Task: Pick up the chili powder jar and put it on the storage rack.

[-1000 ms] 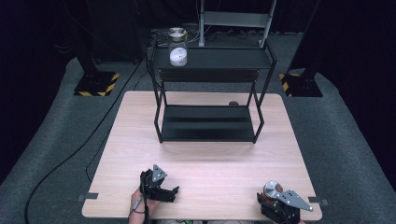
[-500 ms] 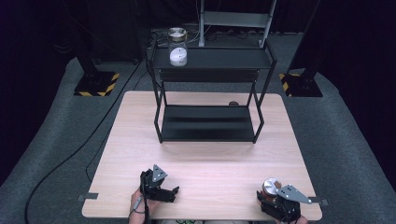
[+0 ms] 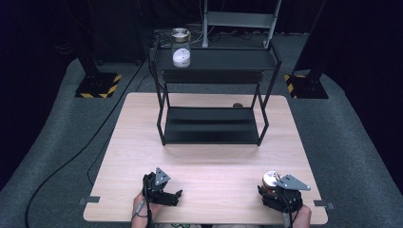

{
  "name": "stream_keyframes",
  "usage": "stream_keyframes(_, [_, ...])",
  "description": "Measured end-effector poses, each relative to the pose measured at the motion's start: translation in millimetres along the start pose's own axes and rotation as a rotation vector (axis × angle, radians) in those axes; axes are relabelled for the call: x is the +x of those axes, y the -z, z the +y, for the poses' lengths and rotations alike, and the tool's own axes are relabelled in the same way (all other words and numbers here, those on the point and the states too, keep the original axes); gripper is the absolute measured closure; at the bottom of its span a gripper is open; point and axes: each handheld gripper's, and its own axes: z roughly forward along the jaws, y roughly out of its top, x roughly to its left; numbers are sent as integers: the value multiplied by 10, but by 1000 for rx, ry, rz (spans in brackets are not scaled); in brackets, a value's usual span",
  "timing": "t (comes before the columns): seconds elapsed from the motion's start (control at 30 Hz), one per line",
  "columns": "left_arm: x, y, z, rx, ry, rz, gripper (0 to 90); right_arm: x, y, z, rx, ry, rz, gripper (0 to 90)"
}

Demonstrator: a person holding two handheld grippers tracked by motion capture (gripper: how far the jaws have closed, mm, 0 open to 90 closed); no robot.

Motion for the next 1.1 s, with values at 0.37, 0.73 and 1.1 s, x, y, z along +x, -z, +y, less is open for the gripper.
stream_keyframes(0.37, [1,0,0,0,0,-1,0,-21,-86,262,24,51,16,313])
stream_keyframes(0.73, [-2,0,-1,0,0,0,0,-32,-188,582,54,101,31,313])
stream_keyframes(1.1, [-1,0,-1,-1,0,0,0,-62,-268,812,71,130,44,312])
